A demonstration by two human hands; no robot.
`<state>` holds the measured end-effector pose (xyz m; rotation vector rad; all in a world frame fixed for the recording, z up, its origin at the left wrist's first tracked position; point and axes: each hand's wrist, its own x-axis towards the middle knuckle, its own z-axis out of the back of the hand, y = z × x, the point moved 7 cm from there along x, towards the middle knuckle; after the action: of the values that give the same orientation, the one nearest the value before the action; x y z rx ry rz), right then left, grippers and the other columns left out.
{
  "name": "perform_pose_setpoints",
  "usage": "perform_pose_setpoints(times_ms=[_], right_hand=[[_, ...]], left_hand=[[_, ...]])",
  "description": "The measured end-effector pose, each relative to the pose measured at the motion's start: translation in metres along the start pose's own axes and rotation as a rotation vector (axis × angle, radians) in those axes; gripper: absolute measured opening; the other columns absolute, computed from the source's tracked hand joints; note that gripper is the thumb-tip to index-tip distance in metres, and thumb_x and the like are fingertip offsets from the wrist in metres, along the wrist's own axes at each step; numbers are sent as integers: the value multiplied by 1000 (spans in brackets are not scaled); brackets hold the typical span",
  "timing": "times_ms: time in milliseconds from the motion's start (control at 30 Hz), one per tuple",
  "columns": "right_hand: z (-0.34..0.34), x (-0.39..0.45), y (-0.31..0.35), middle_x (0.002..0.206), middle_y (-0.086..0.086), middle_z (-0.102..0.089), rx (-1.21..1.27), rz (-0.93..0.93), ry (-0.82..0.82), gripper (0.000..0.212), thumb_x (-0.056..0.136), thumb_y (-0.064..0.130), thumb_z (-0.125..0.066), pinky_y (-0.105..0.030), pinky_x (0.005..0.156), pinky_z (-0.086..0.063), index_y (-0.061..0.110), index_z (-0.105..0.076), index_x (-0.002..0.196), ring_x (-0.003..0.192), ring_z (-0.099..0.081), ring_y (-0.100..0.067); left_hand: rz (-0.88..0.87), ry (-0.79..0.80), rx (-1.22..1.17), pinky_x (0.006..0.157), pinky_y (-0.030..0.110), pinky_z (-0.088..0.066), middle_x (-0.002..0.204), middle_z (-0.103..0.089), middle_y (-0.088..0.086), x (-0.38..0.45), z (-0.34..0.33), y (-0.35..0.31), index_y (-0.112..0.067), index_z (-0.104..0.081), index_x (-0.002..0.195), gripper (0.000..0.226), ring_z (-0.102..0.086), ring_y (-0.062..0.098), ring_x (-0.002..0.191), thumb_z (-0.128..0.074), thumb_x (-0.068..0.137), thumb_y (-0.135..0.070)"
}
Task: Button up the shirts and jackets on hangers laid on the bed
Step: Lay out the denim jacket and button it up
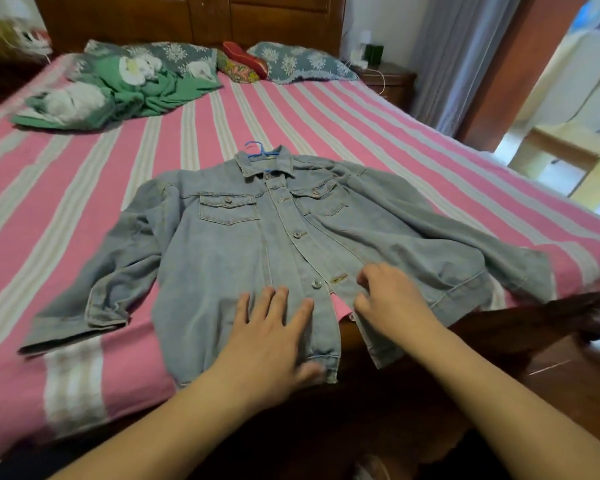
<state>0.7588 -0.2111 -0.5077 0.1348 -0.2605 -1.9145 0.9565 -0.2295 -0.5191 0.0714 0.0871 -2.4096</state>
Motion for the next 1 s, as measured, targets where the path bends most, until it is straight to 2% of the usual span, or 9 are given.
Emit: perform_pose_setpoints(times_ms=[67,133,300,467,633,700,800,867,1000], right_hand=[[-2,-2,5,114,0,-57,45,26,38,46,84,55,-61,-37,94,-45,23,-59,117,113,-52,-23],[-7,-2,10,116,0,-54,10,40,46,57,82,68,-58,-42,97,-46,27,-57,121,114,-50,-23],[-7,11,31,103,-11,-57,-94,173,-95,27,88,33,-64,-42,81,-47,11,-61,103,100,-57,-35],[8,28,27,98,-6,-57,-161,125,74,16,86,7,-55,-33,68,-38,18,-53,97,92,-56,-30],[31,40,3,81,4,-64,199,114,198,12,81,11,-59,-35,67,-46,21,-62,87,79,-59,-18],[17,33,1,93,7,-64,167,173,301,19,83,20,-64,-32,78,-48,26,-65,101,90,-58,-14],[-1,22,1,121,8,-46,-16,295,354,75,72,62,-71,-31,101,-39,40,-46,140,114,-40,-11],[-2,14,1,129,6,-36,-44,345,327,92,65,66,-77,-32,104,-36,43,-36,145,118,-35,-13],[3,-7,22,127,0,-35,2,509,104,44,78,48,-67,-40,97,-47,34,-51,117,112,-44,-20]], left_hand=[[-7,-173,-110,109,46,-34,136,-50,3,5,14,-1,-31,-56,133,65,-42,28,130,-27,91,-70],[-21,-275,-248,91,37,-44,109,-57,-3,13,18,3,-26,-69,110,46,-52,22,107,-34,98,-52],[125,-246,-429,85,36,-44,104,-64,-4,35,20,18,-27,-61,112,17,-60,23,104,-55,99,-36],[189,-78,-472,86,36,-46,121,-62,-5,51,24,18,-37,-43,139,52,-59,19,111,-48,95,-65],[-26,-56,-17,97,43,-33,133,-33,0,25,15,-24,-43,-7,152,90,-35,23,124,-43,81,-85],[-21,-76,30,95,45,-32,135,-32,3,27,10,-27,-41,-13,150,83,-34,25,124,-45,84,-80],[7,-212,-7,80,44,-37,117,-46,3,31,11,-23,-37,-44,127,54,-47,25,105,-47,86,-72],[-31,-318,-62,69,41,-39,101,-51,3,32,11,-25,-30,-55,107,34,-51,25,91,-52,86,-57],[-127,-467,-125,67,38,-36,96,-51,2,35,24,-40,-22,-61,93,17,-50,26,88,-50,85,-33]])
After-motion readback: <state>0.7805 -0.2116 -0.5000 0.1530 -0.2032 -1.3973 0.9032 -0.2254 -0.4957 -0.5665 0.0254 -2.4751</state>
